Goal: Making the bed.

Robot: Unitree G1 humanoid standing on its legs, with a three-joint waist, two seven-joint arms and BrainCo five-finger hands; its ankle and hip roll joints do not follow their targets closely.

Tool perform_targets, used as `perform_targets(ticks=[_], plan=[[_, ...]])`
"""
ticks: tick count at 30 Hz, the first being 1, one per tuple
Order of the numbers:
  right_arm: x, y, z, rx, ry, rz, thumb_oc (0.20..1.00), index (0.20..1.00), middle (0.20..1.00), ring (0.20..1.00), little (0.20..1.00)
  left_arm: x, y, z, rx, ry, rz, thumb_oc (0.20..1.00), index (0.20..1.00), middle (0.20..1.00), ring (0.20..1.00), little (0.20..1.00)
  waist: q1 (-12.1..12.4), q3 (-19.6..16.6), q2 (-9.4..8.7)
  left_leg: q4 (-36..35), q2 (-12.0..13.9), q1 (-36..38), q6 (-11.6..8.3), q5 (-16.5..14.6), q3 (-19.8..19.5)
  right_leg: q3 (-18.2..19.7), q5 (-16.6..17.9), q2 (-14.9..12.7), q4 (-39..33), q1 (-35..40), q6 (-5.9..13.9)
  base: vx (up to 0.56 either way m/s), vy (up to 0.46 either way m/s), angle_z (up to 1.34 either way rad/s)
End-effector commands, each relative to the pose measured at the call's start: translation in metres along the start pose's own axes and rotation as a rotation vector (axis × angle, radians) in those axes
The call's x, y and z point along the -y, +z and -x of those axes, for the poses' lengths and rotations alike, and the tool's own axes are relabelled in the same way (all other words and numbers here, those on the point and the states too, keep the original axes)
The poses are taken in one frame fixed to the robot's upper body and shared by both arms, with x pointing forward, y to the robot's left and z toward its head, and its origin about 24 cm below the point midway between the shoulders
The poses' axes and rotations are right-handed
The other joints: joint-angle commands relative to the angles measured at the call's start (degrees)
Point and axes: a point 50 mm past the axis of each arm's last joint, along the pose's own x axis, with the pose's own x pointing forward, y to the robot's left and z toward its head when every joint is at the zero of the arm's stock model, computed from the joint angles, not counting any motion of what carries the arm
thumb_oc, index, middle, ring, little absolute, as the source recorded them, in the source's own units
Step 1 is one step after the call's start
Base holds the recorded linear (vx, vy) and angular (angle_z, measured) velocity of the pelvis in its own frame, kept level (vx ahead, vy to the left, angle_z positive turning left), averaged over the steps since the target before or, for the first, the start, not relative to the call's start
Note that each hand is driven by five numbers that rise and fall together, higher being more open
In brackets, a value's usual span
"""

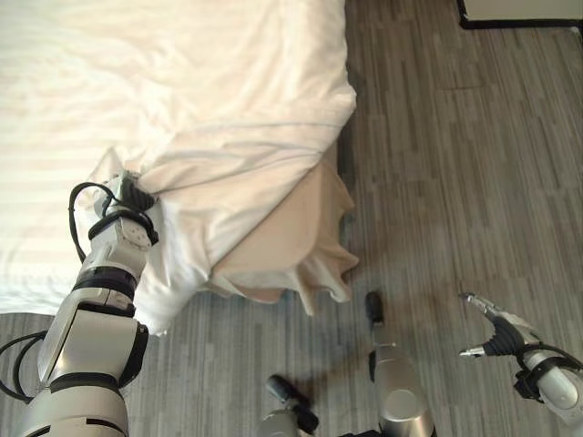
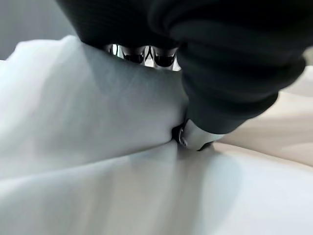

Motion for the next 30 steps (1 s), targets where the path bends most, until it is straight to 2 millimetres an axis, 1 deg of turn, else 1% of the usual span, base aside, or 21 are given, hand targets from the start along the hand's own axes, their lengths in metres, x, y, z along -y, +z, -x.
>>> perform_targets(ticks=[1, 3, 4, 6, 7, 8, 9, 13, 14, 16, 17, 18, 19, 20, 21, 22, 23, 24, 26, 29, 30], plan=[[-0.011, 0.000, 0.002, -0.006, -0.001, -0.006, 1.000, 1.000, 1.000, 1.000, 1.000, 0.025, 0.027, 0.016, 0.168, -0.042, 0.023, 0.200, 0.200, 0.200, 0.200, 0.200, -0.46, -5.65, -1.00, 1.35, 3.72, -5.21, 0.27, 3.86, -3.99, 2.33, -6.46, -7.21, 1.34, 3.97, 6.99, 0.03, 0.020, 0.10], [-0.025, -0.007, -0.002, -0.052, 0.031, -0.021, 1.000, 1.000, 1.000, 1.000, 1.000, 0.056, 0.046, 0.040, 0.265, -0.136, 0.094, 0.200, 0.200, 0.200, 0.200, 0.200, -0.50, -6.51, -1.20, 1.32, 2.90, -3.86, 0.70, 2.96, -4.21, 2.49, -6.62, -7.47, 1.31, 5.28, 6.99, 0.03, 0.022, 0.18], [-0.026, -0.007, -0.002, -0.051, 0.032, -0.020, 1.000, 1.000, 1.000, 1.000, 1.000, 0.056, 0.045, 0.041, 0.262, -0.137, 0.093, 0.200, 0.200, 0.200, 0.200, 0.200, -0.57, -6.55, -1.24, 1.31, 2.87, -3.76, 0.71, 2.92, -4.16, 2.51, -6.63, -7.49, 1.30, 5.35, 6.99, 0.03, 0.018, 0.14], [-0.061, -0.023, -0.008, -0.168, 0.127, -0.023, 1.000, 1.000, 1.000, 1.000, 1.000, 0.110, 0.088, 0.094, 0.408, -0.364, 0.281, 0.200, 0.200, 0.200, 0.200, 0.200, -0.85, -8.03, -2.05, 1.28, 1.39, -1.24, 1.76, 1.11, -4.39, 3.00, -6.83, -7.97, 1.25, 7.55, 6.99, 0.05, 0.018, 0.04], [-0.072, -0.027, -0.008, -0.205, 0.157, -0.029, 1.000, 1.000, 1.000, 1.000, 1.000, 0.121, 0.100, 0.106, 0.444, -0.424, 0.316, 0.200, 0.200, 0.200, 0.200, 0.200, -1.03, -8.35, -2.11, 1.28, 1.09, -0.75, 1.99, 0.79, -4.40, 3.22, -6.82, -8.06, 1.27, 7.88, 6.99, 0.04, 0.012, -0.04], [-0.072, -0.027, -0.009, -0.204, 0.157, -0.029, 1.000, 1.000, 1.000, 1.000, 1.000, 0.121, 0.100, 0.106, 0.444, -0.424, 0.315, 0.200, 0.200, 0.200, 0.200, 0.200, -0.99, -8.32, -2.19, 1.28, 1.06, -0.66, 2.00, 0.75, -4.34, 3.27, -6.84, -8.08, 1.25, 7.93, 6.99, 0.02, 0.013, -0.05], [-0.080, -0.028, -0.012, -0.231, 0.172, -0.037, 1.000, 1.000, 1.000, 1.000, 1.000, 0.134, 0.118, 0.124, 0.500, -0.513, 0.363, 0.200, 0.200, 0.200, 0.200, 0.200, -1.42, -8.61, -2.36, 1.26, 0.56, 0.13, 2.42, 0.22, -4.21, 3.76, -6.76, -8.17, 1.27, 8.15, 6.99, 0.02, 0.011, -0.04], [-0.104, -0.037, -0.009, -0.325, 0.220, -0.090, 1.000, 1.000, 1.000, 1.000, 1.000, 0.159, 0.154, 0.164, 0.600, -0.735, 0.501, 0.200, 0.200, 0.200, 0.200, 0.200, -2.33, -8.57, -2.42, 1.17, -0.17, 1.77, 3.07, -0.47, -3.51, 4.84, -6.35, -8.12, 1.29, 8.37, 6.99, 0.01, 0.013, -0.14], [-0.116, -0.040, -0.007, -0.370, 0.240, -0.119, 1.000, 1.000, 1.000, 1.000, 1.000, 0.170, 0.169, 0.185, 0.641, -0.860, 0.550, 0.200, 0.200, 0.200, 0.200, 0.200, -2.58, -8.41, -2.50, 1.18, -0.49, 2.40, 3.24, -0.79, -3.29, 5.60, -6.16, -8.17, 1.21, 8.54, 6.99, 0.02, 0.015, -0.16], [-0.130, -0.045, -0.002, -0.428, 0.286, -0.122, 1.000, 1.000, 1.000, 1.000, 1.000, 0.184, 0.182, 0.209, 0.676, -0.998, 0.567, 0.200, 0.200, 0.200, 0.200, 0.200, -3.17, -8.44, -2.46, 1.16, -0.84, 3.10, 3.44, -1.23, -3.26, 6.17, -6.15, -8.14, 1.18, 8.73, 6.99, 0.01, 0.008, -0.07], [-0.130, -0.045, -0.003, -0.428, 0.285, -0.122, 1.000, 1.000, 1.000, 1.000, 1.000, 0.184, 0.183, 0.209, 0.677, -0.999, 0.567, 0.200, 0.200, 0.200, 0.200, 0.200, -3.09, -8.40, -2.50, 1.16, -0.85, 3.16, 3.44, -1.26, -3.22, 6.21, -6.16, -8.15, 1.17, 8.75, 6.99, 0.03, 0.004, -0.08], [-0.141, -0.050, 0.002, -0.486, 0.321, -0.119, 1.000, 1.000, 1.000, 1.000, 1.000, 0.192, 0.195, 0.225, 0.684, -1.086, 0.604, 0.294, 0.294, 0.294, 0.294, 0.294, -3.65, -8.48, -2.51, 1.24, -1.09, 3.62, 3.59, -1.52, -3.09, 6.47, -6.19, -8.38, 1.30, 9.05, 6.99, 0.03, 0.001, -0.09], [-0.141, -0.050, 0.002, -0.486, 0.319, -0.119, 1.000, 1.000, 1.000, 1.000, 1.000, 0.192, 0.195, 0.225, 0.685, -1.086, 0.604, 0.325, 0.325, 0.325, 0.325, 0.325, -3.61, -8.39, -2.53, 1.23, -1.11, 3.67, 3.60, -1.54, -3.07, 6.49, -6.20, -8.40, 1.29, 9.08, 6.99, 0.03, 0.005, -0.13], [-0.143, -0.054, 0.003, -0.514, 0.332, -0.097, 1.000, 1.000, 1.000, 1.000, 1.000, 0.197, 0.203, 0.234, 0.680, -1.133, 0.635, 0.454, 0.454, 0.454, 0.454, 0.454, -4.02, -8.36, -2.47, 1.27, -1.25, 3.79, 3.67, -1.60, -3.04, 6.74, -6.17, -8.49, 1.38, 9.16, 6.99, -0.01, 0.007, -0.14], [-0.145, -0.056, 0.004, -0.531, 0.348, -0.075, 1.000, 1.000, 1.000, 1.000, 1.000, 0.200, 0.208, 0.240, 0.680, -1.169, 0.643, 0.796, 0.796, 0.796, 0.796, 0.796, -4.26, -8.20, -2.40, 1.13, -1.38, 3.82, 3.76, -1.36, -3.00, 6.96, -5.92, -8.48, 1.37, 9.00, 6.99, 0.01, 0.036, -0.12], [-0.146, -0.065, 0.009, -0.583, 0.372, -0.051, 1.000, 1.000, 1.000, 1.000, 1.000, 0.206, 0.219, 0.258, 0.727, -1.274, 0.618, 1.000, 1.000, 1.000, 1.000, 1.000, -5.16, -7.98, -2.04, 1.11, -1.68, 4.23, 3.88, -1.73, -2.85, 7.27, -5.95, -8.65, 1.52, 8.96, 6.99, 0.01, 0.037, -0.06], [-0.146, -0.065, 0.010, -0.584, 0.371, -0.052, 1.000, 1.000, 1.000, 1.000, 1.000, 0.206, 0.220, 0.258, 0.727, -1.275, 0.619, 1.000, 1.000, 1.000, 1.000, 1.000, -5.14, -7.91, -2.01, 1.23, -1.69, 4.40, 3.84, -2.10, -2.91, 7.20, -6.25, -8.70, 1.58, 9.18, 6.99, 0.06, 0.061, -0.03], [-0.143, -0.076, 0.017, -0.644, 0.370, -0.039, 1.000, 1.000, 1.000, 1.000, 1.000, 0.211, 0.224, 0.274, 0.765, -1.358, 0.576, 1.000, 1.000, 1.000, 1.000, 1.000, -6.02, -7.93, -1.83, 1.24, -1.99, 4.95, 3.96, -2.50, -2.63, 7.51, -6.22, -8.81, 1.61, 9.39, 6.99, 0.05, 0.032, -0.06], [-0.139, -0.086, 0.024, -0.693, 0.360, -0.031, 1.000, 1.000, 1.000, 1.000, 1.000, 0.214, 0.225, 0.282, 0.756, -1.404, 0.587, 1.000, 1.000, 1.000, 1.000, 1.000, -6.35, -7.97, -1.65, 1.26, -2.21, 5.47, 4.03, -2.77, -2.21, 7.63, -6.14, -8.92, 1.63, 9.58, 6.99, 0.05, 0.027, -0.10], [-0.134, -0.095, 0.031, -0.747, 0.339, -0.029, 1.000, 1.000, 1.000, 1.000, 1.000, 0.215, 0.224, 0.285, 0.694, -1.456, 0.670, 1.000, 1.000, 1.000, 1.000, 1.000, -6.49, -8.00, -1.60, 1.32, -2.32, 5.77, 4.05, -2.86, -1.96, 7.67, -6.06, -9.01, 1.60, 9.70, 6.99, 0.03, 0.001, -0.17], [-0.132, -0.100, 0.036, -0.779, 0.323, -0.041, 1.000, 1.000, 1.000, 1.000, 1.000, 0.217, 0.219, 0.287, 0.583, -1.500, 0.791, 1.000, 1.000, 1.000, 1.000, 1.000, -6.32, -8.08, -1.72, 1.36, -2.34, 5.96, 4.07, -2.85, -1.96, 7.55, -5.92, -9.00, 1.60, 9.86, 6.99, 0.01, -0.011, -0.13]])
